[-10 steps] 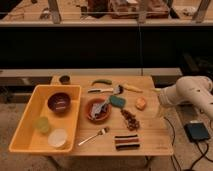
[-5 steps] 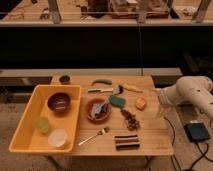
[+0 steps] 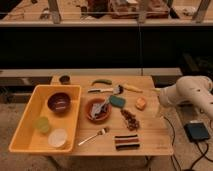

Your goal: Place banana in purple bowl

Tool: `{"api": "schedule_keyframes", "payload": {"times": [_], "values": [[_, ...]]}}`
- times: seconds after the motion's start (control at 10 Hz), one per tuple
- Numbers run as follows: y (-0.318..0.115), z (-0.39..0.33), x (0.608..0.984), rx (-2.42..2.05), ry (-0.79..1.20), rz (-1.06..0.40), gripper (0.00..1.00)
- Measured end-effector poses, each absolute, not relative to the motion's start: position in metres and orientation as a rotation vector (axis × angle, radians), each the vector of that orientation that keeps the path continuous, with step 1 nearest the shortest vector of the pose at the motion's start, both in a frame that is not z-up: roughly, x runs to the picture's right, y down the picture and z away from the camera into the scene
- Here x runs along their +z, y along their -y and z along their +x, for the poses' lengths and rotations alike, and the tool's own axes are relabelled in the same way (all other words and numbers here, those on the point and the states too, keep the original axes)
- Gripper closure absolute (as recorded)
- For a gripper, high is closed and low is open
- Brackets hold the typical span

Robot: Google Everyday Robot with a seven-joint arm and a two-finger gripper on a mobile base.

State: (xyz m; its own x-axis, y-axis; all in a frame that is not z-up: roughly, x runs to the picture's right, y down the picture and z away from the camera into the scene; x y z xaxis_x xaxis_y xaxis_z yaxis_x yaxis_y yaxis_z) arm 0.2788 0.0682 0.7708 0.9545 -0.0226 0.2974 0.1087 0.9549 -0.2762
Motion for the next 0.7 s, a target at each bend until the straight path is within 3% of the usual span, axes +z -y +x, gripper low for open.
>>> {"api": "schedule_keyframes", "payload": {"times": [0.2,0.7], "values": [[-0.049,0.275,0.785,-0.074,0.308,-0.279,0.20],[0.046,0.252,0.867,-0.028,0.348,-0.260,0.20]]}}
